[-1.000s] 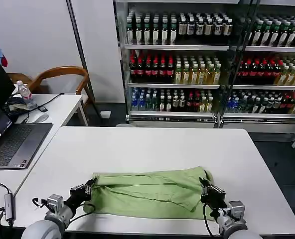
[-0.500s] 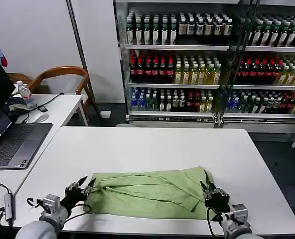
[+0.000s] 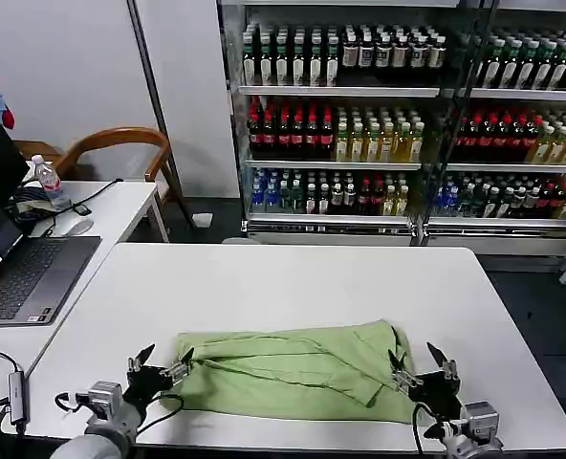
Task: Fold and organize the clothes.
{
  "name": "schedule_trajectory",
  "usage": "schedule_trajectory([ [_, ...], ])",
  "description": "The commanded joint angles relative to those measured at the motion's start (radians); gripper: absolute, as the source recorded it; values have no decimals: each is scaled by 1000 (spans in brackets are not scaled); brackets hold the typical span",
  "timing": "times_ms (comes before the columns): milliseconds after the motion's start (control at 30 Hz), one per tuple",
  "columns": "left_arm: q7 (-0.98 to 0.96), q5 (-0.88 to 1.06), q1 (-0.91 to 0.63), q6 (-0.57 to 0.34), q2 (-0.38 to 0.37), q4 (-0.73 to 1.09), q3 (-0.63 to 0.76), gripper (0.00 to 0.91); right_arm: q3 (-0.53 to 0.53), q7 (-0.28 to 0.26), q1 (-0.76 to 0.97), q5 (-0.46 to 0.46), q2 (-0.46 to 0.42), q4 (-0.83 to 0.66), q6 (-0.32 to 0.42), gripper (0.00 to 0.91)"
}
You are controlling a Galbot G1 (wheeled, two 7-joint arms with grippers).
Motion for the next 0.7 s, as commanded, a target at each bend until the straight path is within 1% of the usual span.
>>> schedule_trajectory([
  [33,-191,-25,-24,-4,-35,24,91,907,21,-4,-30,-47,7,20,9,907],
  [233,-200,0,-52,0,-53,75,115,907,17,-6,-35,-68,15,10,23,907],
  [267,-198,9,-61,-5,-60,88,115,453,17,-6,-35,-68,15,9,23,907],
  [300,-198,8,-67,-9,-63,98,117,60,15,-6,-37,-75,17,6,29,907],
  [400,-190,12,-66,-12,-67,109,123,40,12,-7,-40,-80,18,2,31,907],
  [700,-185,18,-45,-10,-68,86,133,50,-11,-6,-29,-91,24,-10,32,907],
])
